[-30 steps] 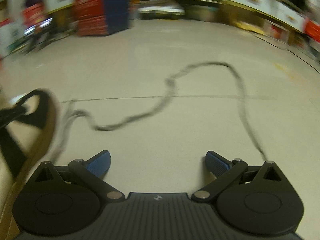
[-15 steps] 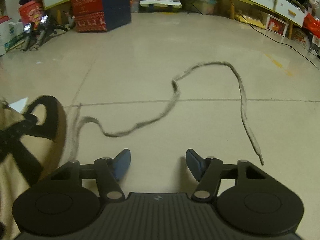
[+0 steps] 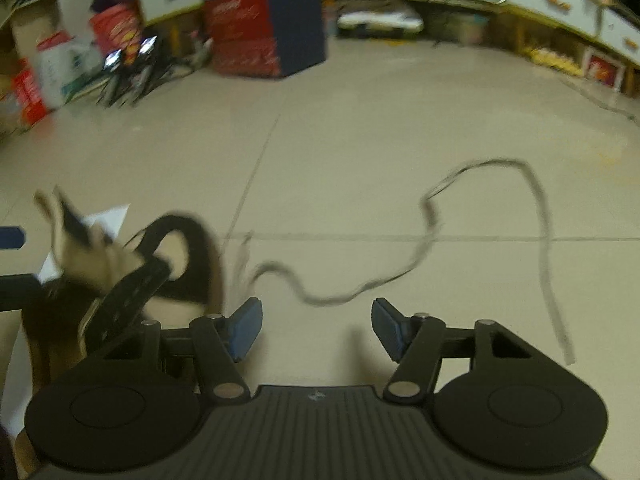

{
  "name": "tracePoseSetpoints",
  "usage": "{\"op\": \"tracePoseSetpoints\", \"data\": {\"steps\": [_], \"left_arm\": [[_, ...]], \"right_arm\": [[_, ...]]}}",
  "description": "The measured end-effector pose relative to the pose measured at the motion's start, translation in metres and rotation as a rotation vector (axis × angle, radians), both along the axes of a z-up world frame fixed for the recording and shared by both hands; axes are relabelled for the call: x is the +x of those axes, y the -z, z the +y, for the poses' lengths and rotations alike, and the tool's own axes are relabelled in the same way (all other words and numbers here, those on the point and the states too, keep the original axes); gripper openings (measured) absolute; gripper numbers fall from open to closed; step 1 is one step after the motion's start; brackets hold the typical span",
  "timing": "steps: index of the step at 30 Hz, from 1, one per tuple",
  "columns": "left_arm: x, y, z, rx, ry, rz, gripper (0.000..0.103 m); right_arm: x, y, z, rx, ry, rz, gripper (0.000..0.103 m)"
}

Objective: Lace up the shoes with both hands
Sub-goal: 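Grasp the beige sneaker with the left tool while the right tool grasps the grey shoelace, then lift the grey shoelace with the right tool while the left tool holds the sneaker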

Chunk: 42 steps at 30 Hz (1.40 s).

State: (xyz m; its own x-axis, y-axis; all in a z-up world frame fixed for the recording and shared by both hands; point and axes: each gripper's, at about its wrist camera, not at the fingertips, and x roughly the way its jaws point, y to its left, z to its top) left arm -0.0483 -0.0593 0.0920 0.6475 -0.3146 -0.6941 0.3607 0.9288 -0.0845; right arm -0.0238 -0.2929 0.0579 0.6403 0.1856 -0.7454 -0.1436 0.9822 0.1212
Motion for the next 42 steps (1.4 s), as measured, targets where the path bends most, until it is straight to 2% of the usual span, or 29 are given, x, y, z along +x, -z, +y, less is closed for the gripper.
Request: {"op": "tracePoseSetpoints", "data": {"steps": [2, 7, 10, 14, 18, 22, 23, 24, 25, 26, 27, 28, 29, 30, 33, 36, 39, 42], "left_arm": [[-0.002, 0.004, -0.003, 0.023, 0.013, 0.016, 0.103], [-0.005, 0.003, -0.009, 0.061, 0.028, -0.009, 0.103], [-0.002, 0.002, -0.012, 0.068, 0.038, -0.012, 0.103], [0.001, -0.002, -0.018, 0.112, 0.094, -0.06, 0.101], [0.008, -0.007, -0.025, 0.202, 0.143, -0.109, 0.083], [0.017, -0.013, -0.023, 0.166, 0.164, -0.124, 0.077], [0.019, -0.014, -0.025, 0.162, 0.176, -0.131, 0.076], [0.021, -0.015, -0.029, 0.166, 0.192, -0.139, 0.075], [0.022, -0.014, -0.033, 0.171, 0.207, -0.144, 0.074], [0.023, -0.013, -0.037, 0.178, 0.223, -0.146, 0.073], [0.024, -0.011, -0.041, 0.185, 0.237, -0.143, 0.068], [0.027, -0.008, -0.043, 0.191, 0.243, -0.125, 0.056], [0.03, -0.005, -0.045, 0.194, 0.246, -0.104, 0.048], [0.033, -0.003, -0.044, 0.185, 0.237, -0.078, 0.04], [0.039, -0.001, -0.036, 0.106, 0.214, -0.022, 0.031], [0.037, 0.0, -0.039, 0.094, 0.223, -0.016, 0.018], [0.038, 0.0, -0.039, 0.078, 0.212, 0.001, 0.016], [0.055, 0.003, -0.027, -0.048, 0.143, 0.108, 0.015]], "right_arm": [[0.0, 0.009, 0.008, 0.005, -0.031, 0.029, 0.064], [-0.004, 0.017, 0.012, 0.003, -0.078, 0.072, 0.051], [-0.007, 0.012, 0.004, 0.043, -0.074, 0.075, 0.043], [-0.007, 0.006, 0.008, 0.053, -0.106, 0.064, 0.043], [0.003, 0.008, 0.015, 0.071, -0.143, 0.084, 0.043], [0.008, 0.016, 0.024, 0.043, -0.19, 0.123, 0.032], [0.007, 0.017, 0.026, 0.031, -0.205, 0.109, 0.031], [0.006, 0.017, 0.026, 0.023, -0.216, 0.107, 0.026], [0.006, 0.016, 0.026, 0.018, -0.221, 0.114, 0.014], [0.006, 0.016, 0.024, 0.022, -0.221, 0.12, 0.009], [0.005, 0.015, 0.022, 0.027, -0.214, 0.116, 0.008], [0.003, 0.013, 0.018, 0.029, -0.196, 0.103, 0.007], [0.001, 0.008, 0.013, 0.035, -0.174, 0.08, 0.006], [-0.002, 0.003, 0.008, 0.043, -0.152, 0.056, 0.006], [-0.004, -0.016, -0.004, 0.093, -0.1, -0.013, 0.006], [-0.007, -0.037, -0.008, 0.102, -0.092, -0.072, 0.006], [-0.009, -0.054, -0.01, 0.122, -0.08, -0.121, 0.006], [-0.015, -0.07, -0.015, 0.168, -0.069, -0.182, 0.006]]}}
